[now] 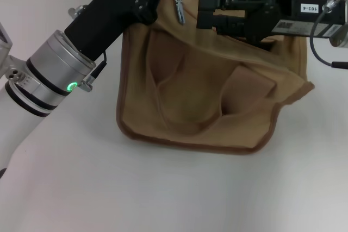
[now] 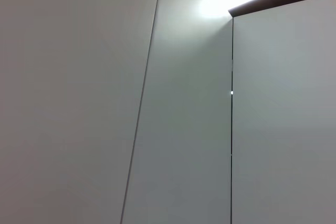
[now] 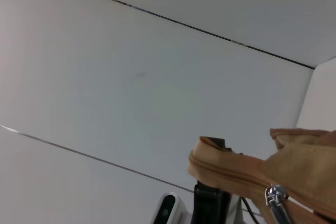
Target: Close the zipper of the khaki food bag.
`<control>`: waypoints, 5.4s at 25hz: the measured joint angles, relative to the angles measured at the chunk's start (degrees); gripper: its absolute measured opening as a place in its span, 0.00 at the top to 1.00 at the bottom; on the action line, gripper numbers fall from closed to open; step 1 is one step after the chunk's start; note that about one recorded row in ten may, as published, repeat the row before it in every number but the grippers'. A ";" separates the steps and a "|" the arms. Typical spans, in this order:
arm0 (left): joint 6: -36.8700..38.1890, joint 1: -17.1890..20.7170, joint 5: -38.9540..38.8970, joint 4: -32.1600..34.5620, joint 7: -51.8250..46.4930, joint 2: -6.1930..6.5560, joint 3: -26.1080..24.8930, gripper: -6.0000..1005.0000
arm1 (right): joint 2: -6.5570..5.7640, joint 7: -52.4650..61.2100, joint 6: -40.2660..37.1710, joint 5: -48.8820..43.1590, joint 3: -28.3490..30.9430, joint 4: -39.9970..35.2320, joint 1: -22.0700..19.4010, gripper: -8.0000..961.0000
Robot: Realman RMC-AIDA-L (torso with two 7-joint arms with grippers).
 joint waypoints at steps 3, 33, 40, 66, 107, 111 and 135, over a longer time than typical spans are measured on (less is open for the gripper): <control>0.51 -0.10 0.03 -0.06 -0.07 0.04 -0.03 0.97 | -0.01 -1.75 -0.38 -0.40 0.07 -2.43 -0.51 0.47; -0.06 -0.40 0.15 -0.06 -0.12 -0.04 0.19 0.97 | 5.51 -51.06 -0.71 3.14 0.40 -10.89 -9.11 0.38; -0.23 -0.92 0.15 -0.06 -0.08 -0.03 0.32 0.97 | 5.55 -50.65 2.51 3.92 0.29 -3.22 -6.38 0.38; -1.73 -2.49 0.31 -0.69 0.61 -0.12 0.33 0.97 | 5.77 -43.18 9.44 4.07 -3.52 0.10 -1.15 0.38; -5.51 1.12 -0.43 0.03 1.10 0.00 -3.40 0.97 | 4.58 -33.81 8.39 3.33 -3.46 -4.29 -6.63 0.99; -5.96 3.48 -0.43 0.33 2.22 0.16 -5.65 0.97 | 3.89 -32.45 7.79 3.33 -3.24 -4.76 -9.35 0.99; -8.26 6.86 -0.46 0.86 2.29 0.04 -7.78 0.97 | 2.35 -41.64 -10.93 3.76 15.45 -4.03 -27.41 0.93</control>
